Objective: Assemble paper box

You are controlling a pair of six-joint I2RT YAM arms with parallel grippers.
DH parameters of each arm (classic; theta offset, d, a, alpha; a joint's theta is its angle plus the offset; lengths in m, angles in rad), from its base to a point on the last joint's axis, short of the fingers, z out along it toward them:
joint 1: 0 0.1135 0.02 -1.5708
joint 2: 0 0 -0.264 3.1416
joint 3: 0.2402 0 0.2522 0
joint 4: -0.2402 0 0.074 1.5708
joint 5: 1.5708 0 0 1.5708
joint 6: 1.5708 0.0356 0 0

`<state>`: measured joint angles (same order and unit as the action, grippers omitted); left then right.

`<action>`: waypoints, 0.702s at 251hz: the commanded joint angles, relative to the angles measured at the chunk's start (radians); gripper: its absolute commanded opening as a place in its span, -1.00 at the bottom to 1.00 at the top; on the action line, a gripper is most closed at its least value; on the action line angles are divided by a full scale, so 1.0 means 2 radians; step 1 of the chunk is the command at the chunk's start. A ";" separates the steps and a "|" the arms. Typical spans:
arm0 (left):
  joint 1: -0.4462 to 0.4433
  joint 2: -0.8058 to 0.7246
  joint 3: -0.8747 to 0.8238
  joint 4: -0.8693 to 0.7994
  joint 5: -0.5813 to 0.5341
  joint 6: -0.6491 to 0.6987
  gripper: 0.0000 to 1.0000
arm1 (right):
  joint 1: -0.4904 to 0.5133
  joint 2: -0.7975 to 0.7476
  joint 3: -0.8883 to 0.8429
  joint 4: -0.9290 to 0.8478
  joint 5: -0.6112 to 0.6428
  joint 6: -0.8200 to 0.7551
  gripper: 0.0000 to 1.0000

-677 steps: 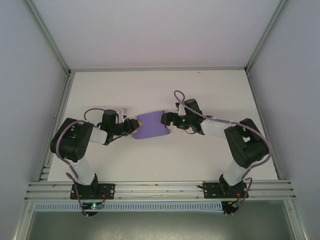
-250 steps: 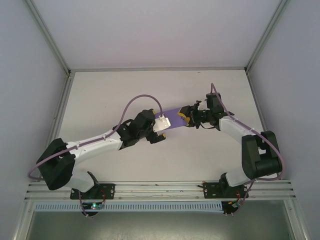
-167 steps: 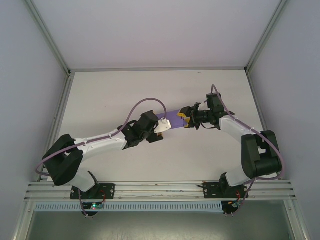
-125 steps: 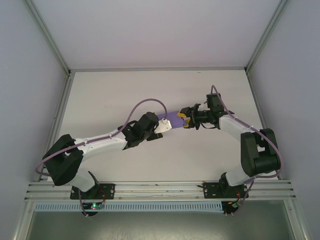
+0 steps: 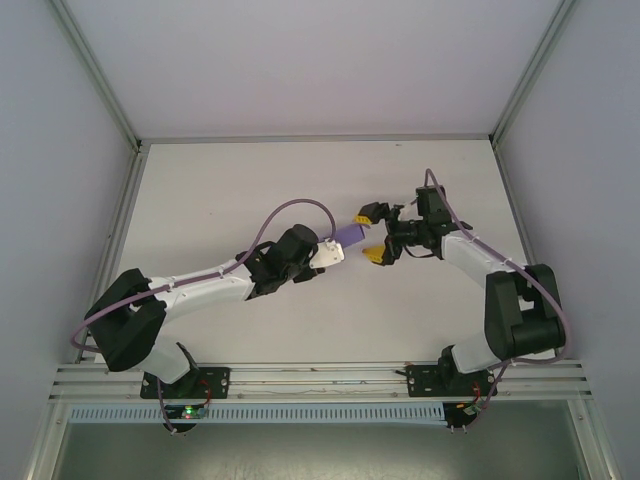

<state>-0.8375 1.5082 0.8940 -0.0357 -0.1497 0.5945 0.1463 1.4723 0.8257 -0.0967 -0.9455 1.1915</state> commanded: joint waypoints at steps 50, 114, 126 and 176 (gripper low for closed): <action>0.045 -0.021 0.028 -0.108 0.113 -0.047 -0.27 | -0.034 -0.138 0.012 -0.034 0.224 -0.307 0.97; 0.114 -0.054 -0.013 -0.070 0.251 -0.090 -0.28 | -0.031 -0.237 -0.069 0.112 0.161 -0.400 0.97; 0.119 -0.053 -0.015 -0.078 0.274 -0.087 -0.28 | -0.020 -0.235 -0.047 0.062 0.155 -0.448 0.97; 0.133 -0.010 0.020 -0.167 0.359 -0.047 -0.27 | 0.086 -0.178 0.036 -0.112 0.251 -0.594 0.86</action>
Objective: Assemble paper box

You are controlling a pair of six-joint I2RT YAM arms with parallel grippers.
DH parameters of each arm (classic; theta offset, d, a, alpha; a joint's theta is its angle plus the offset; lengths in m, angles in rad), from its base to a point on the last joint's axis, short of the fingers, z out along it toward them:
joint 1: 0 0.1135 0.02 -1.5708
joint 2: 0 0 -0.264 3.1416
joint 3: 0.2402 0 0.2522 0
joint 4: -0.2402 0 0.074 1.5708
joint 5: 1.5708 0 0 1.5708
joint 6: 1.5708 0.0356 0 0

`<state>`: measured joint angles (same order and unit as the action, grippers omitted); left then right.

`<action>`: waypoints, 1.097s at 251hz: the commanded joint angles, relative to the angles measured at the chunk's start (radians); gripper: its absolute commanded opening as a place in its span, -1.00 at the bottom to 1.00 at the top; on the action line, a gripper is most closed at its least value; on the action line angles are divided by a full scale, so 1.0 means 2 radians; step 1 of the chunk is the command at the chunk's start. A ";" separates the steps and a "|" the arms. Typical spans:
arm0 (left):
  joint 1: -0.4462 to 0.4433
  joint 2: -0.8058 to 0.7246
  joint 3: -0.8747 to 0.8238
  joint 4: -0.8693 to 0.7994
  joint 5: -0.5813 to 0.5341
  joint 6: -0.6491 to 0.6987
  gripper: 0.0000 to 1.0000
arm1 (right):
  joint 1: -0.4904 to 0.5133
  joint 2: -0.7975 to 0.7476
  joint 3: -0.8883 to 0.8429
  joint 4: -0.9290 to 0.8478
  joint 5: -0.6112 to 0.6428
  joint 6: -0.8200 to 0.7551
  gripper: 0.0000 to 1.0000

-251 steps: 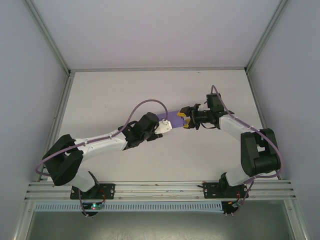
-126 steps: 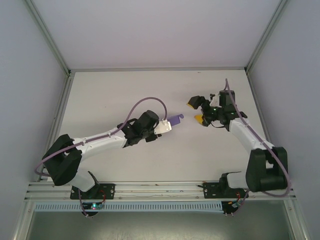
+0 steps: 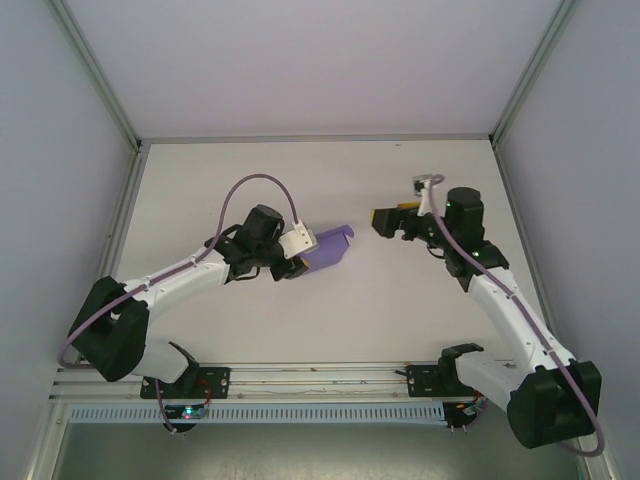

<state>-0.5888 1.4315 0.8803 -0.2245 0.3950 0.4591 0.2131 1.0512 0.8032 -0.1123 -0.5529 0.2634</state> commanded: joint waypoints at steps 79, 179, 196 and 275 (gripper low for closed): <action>0.009 0.093 0.073 -0.118 0.073 0.024 -0.27 | 0.117 0.130 0.109 -0.210 0.164 -0.199 0.72; 0.009 0.097 0.079 -0.130 0.055 0.029 -0.27 | 0.122 0.197 0.156 -0.239 0.205 -0.221 0.07; 0.009 0.097 0.078 -0.130 0.050 0.027 -0.26 | 0.123 0.206 0.165 -0.240 0.206 -0.223 -0.12; 0.009 0.104 0.074 -0.114 -0.007 0.011 -0.12 | 0.127 0.231 0.170 -0.247 0.163 -0.169 -1.00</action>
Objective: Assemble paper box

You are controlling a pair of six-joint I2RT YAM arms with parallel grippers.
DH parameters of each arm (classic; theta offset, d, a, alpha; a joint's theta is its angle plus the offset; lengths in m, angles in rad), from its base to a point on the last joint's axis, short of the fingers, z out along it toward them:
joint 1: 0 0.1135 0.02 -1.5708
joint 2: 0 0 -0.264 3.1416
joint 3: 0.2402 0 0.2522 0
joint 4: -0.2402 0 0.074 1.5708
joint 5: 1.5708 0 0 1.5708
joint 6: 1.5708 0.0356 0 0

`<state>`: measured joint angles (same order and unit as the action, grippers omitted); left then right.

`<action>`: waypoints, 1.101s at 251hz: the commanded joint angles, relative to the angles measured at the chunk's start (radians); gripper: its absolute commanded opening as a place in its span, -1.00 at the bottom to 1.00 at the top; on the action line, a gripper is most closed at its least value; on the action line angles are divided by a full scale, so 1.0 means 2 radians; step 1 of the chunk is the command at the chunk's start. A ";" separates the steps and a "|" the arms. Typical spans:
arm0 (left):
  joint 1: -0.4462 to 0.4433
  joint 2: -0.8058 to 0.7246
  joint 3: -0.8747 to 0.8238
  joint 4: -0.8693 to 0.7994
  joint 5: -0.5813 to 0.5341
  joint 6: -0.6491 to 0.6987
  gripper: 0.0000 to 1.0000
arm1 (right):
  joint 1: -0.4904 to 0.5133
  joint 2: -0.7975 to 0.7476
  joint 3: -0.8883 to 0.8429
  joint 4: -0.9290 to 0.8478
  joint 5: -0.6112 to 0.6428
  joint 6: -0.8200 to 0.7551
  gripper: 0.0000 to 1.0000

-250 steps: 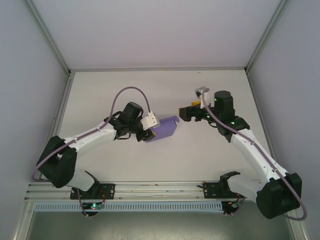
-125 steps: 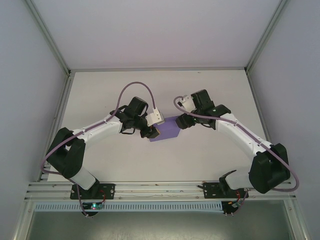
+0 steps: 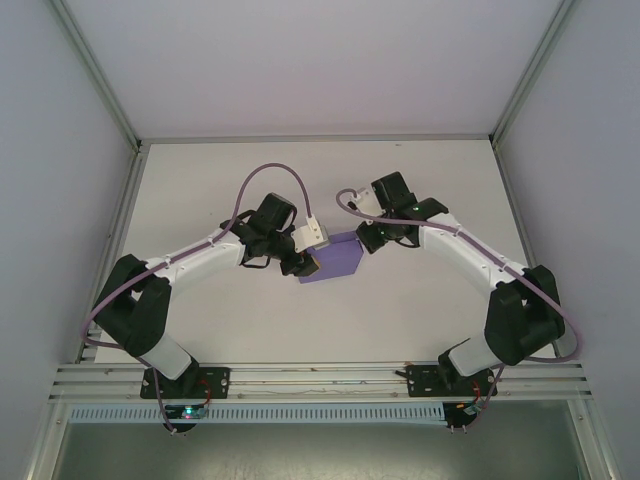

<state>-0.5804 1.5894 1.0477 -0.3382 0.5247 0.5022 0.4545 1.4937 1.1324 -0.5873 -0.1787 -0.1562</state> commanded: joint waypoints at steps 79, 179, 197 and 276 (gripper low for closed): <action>0.004 0.050 0.003 -0.075 -0.124 -0.018 -0.15 | 0.039 -0.043 -0.036 0.024 0.010 0.180 -1.00; 0.004 0.050 0.003 -0.072 -0.120 -0.016 -0.14 | 0.037 -0.049 -0.103 0.068 0.033 0.134 -1.00; 0.004 0.050 0.004 -0.071 -0.123 -0.017 -0.13 | 0.035 -0.047 -0.122 0.079 0.027 0.123 -1.00; 0.004 0.044 0.009 -0.069 -0.117 -0.024 -0.07 | 0.037 -0.046 -0.155 0.121 0.030 0.134 -1.00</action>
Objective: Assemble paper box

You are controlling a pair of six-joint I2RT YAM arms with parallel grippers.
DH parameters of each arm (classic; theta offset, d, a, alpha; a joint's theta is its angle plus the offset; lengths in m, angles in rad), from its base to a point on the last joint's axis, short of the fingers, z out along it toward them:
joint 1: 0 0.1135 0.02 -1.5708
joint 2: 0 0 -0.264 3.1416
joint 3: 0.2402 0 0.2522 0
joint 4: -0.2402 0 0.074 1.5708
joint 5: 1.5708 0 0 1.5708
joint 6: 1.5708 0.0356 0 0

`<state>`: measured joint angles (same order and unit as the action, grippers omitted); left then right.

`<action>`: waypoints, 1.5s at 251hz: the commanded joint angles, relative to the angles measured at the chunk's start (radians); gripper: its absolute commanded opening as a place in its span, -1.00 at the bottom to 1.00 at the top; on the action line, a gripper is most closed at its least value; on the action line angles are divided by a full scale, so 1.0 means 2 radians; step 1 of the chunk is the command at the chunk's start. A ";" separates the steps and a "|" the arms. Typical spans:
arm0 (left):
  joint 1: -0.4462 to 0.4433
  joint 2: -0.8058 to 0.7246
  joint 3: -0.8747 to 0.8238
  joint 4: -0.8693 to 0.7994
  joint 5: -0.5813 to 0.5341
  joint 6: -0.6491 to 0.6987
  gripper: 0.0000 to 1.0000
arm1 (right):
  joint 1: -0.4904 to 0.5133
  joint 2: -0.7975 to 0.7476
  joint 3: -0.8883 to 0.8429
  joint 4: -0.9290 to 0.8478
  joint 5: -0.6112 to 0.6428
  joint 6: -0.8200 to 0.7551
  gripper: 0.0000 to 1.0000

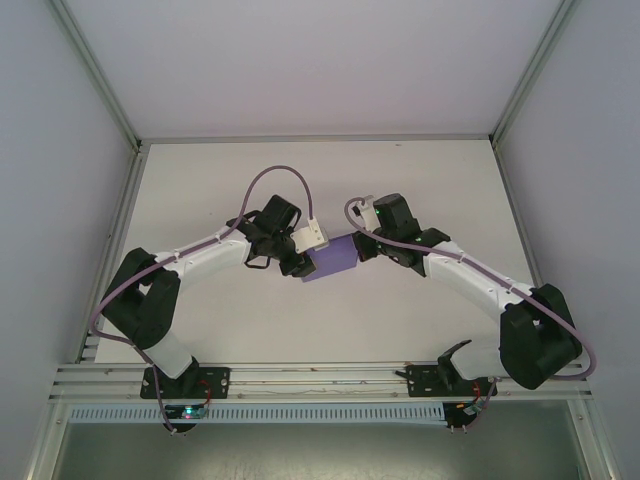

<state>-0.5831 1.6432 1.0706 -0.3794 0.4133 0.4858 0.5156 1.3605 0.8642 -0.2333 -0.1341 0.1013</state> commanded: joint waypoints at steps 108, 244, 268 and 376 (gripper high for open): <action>-0.007 -0.041 0.002 -0.048 -0.056 -0.046 0.99 | 0.026 0.009 -0.007 -0.072 0.056 0.067 -1.00; -0.010 -0.158 -0.039 -0.048 -0.147 -0.229 0.57 | 0.062 0.044 0.055 -0.135 0.102 0.122 -1.00; -0.010 -0.148 -0.035 -0.047 -0.143 -0.237 0.35 | 0.066 0.046 0.060 -0.136 0.102 0.123 -1.00; -0.011 -0.095 0.013 -0.069 -0.169 -0.269 -0.63 | 0.076 0.063 0.076 -0.144 0.111 0.128 -1.00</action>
<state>-0.5957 1.4506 1.0622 -0.4835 0.1001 -0.0292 0.6525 1.4452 1.0122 -0.4267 0.0940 0.3428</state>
